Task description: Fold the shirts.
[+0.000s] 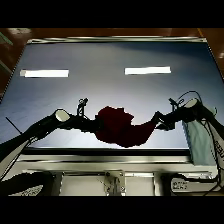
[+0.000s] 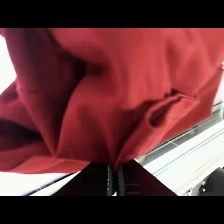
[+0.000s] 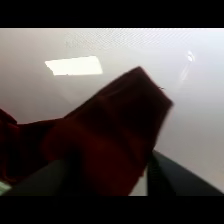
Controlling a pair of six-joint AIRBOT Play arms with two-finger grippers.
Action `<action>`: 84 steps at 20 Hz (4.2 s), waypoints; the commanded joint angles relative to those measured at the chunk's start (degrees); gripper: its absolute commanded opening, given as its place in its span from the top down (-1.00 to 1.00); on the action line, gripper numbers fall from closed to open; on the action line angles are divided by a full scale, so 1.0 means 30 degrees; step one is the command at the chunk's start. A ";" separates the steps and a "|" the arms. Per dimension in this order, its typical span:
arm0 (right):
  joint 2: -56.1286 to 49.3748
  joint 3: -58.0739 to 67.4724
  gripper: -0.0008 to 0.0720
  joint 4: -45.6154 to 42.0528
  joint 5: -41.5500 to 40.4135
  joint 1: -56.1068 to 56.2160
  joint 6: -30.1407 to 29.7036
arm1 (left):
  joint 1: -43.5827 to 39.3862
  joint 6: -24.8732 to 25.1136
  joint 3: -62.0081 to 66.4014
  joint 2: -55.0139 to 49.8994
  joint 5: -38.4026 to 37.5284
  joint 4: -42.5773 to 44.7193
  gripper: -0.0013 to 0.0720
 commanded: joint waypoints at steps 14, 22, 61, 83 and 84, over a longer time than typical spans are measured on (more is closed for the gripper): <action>1.2233 1.0061 0.79 0.0189 -0.1858 0.1843 -0.0962 | 0.7147 0.1472 1.6014 0.6258 -0.5931 0.5253 0.86; 1.6291 1.1992 0.79 -0.0889 0.4000 0.1836 0.3257 | 0.7147 0.1370 2.0094 0.7810 -0.8123 0.7643 0.86; 0.4408 0.1333 0.79 -0.1763 -0.3810 0.1843 0.3592 | 1.2407 0.1151 -0.0707 0.0350 -0.7956 0.4524 -0.70; 1.2203 0.7271 0.79 -0.3053 -0.5523 0.1821 0.2455 | 1.0805 0.0831 1.5824 0.8218 -0.6302 1.1096 0.87; 1.3325 0.8568 0.79 -0.3162 -0.6280 0.1821 0.2521 | 1.1220 0.0481 1.8513 0.8655 -0.6295 1.1307 0.87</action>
